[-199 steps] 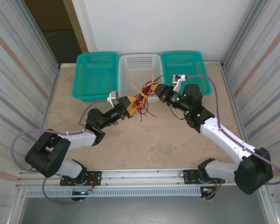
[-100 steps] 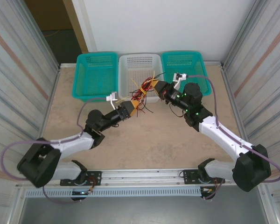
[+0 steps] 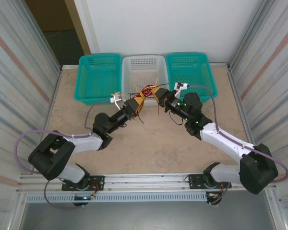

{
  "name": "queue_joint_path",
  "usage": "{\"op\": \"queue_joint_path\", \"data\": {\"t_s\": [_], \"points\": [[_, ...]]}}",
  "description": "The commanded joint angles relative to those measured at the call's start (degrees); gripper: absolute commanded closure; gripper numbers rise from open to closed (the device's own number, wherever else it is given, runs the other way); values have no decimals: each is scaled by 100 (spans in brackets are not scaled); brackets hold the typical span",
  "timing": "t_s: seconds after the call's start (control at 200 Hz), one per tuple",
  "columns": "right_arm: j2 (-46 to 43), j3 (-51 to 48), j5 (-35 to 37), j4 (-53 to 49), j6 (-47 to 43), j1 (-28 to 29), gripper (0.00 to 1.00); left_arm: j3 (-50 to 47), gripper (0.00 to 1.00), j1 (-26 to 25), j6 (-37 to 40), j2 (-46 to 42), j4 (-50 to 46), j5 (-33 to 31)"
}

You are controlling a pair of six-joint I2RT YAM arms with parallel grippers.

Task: Untangle the cables

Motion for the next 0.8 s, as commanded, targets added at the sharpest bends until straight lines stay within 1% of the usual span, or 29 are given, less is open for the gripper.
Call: {"op": "queue_joint_path", "data": {"t_s": [0.0, 0.105, 0.205, 0.306, 0.331, 0.411, 0.506, 0.596, 0.681, 0.741, 0.797], "points": [[17, 23, 40, 443, 249, -42, 100, 25, 28, 178, 112, -203, 352, -302], [-8, -8, 66, 484, 311, -61, 100, -25, 36, 278, 65, -234, 354, -351], [-59, 2, 71, 464, 295, -95, 100, -118, 33, 274, -29, -244, 351, -495], [-38, -8, 97, 465, 285, -60, 100, -123, 33, 274, -249, -196, 356, -717], [-32, -13, 101, 472, 284, -41, 100, -77, 35, 286, -252, -178, 355, -713], [14, -56, 135, 542, 285, 29, 100, 163, 45, 317, -106, -85, 356, -527], [29, -111, 180, 539, 247, 122, 100, 374, 51, 326, -166, 139, 351, -401], [-49, -177, 231, 416, 174, 194, 100, 481, 61, 356, -70, 247, 348, -327], [-176, -215, 259, 177, 57, 240, 100, 482, 68, 448, 68, 241, 356, -321], [-266, -237, 284, -38, -79, 290, 100, 480, 68, 531, 139, 240, 348, -289], [-363, -237, 339, -243, -208, 337, 100, 507, 64, 596, 150, 277, 353, -244]]}}
